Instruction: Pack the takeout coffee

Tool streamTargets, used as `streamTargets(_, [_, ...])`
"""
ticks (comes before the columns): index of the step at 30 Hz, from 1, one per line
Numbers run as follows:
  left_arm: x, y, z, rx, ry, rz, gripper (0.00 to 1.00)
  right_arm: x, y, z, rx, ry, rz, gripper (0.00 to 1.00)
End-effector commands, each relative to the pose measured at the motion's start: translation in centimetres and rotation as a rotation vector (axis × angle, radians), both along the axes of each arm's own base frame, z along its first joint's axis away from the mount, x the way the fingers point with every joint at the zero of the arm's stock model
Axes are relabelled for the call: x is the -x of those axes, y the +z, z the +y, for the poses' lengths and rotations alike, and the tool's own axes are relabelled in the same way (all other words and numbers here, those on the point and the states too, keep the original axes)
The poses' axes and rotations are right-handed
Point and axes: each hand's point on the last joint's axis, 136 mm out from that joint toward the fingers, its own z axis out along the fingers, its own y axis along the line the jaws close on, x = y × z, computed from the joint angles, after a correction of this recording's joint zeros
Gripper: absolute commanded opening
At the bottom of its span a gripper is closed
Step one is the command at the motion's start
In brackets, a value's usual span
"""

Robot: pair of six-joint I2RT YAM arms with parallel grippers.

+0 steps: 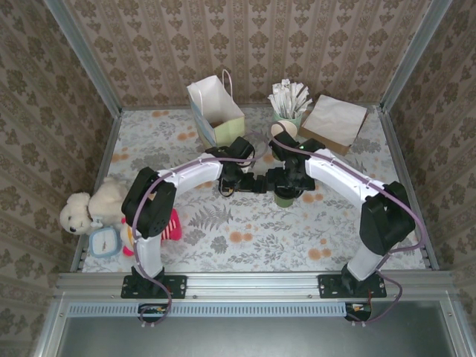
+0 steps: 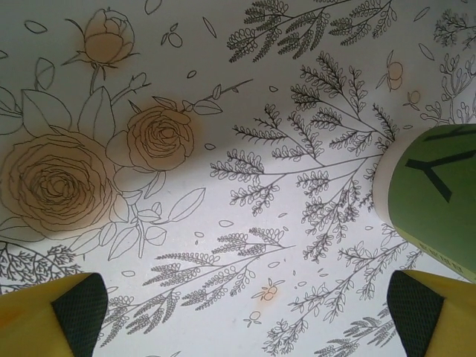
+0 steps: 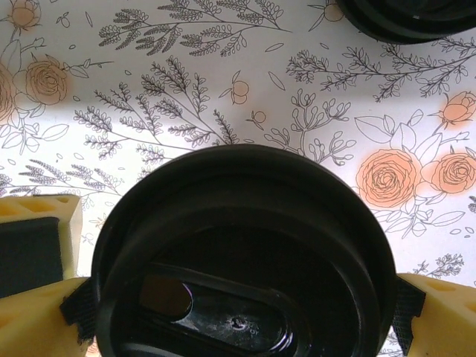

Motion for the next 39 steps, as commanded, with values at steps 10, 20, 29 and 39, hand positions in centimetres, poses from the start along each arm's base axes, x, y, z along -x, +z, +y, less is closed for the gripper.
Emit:
streamTargets(10, [-0.1,-0.4,0.2,0.009,0.006,0.052,1.0,0.4,-0.6,-0.2,0.078,0.025,0.047,1.0])
streamTargets(20, [-0.1,-0.6,0.4,0.005,0.012,0.059,1.0,0.5,-1.4,-0.1,0.072,0.02,0.057,1.0])
streamTargets(29, [0.0,-0.7,0.4,0.005,0.011,0.061,1.0,0.6,-2.1,0.1,0.057,0.017,0.062,0.99])
streamTargets(39, [0.0,-0.7,0.4,0.006,0.007,0.06,1.0,0.6,-2.1,-0.2,0.072,0.007,0.059,0.9])
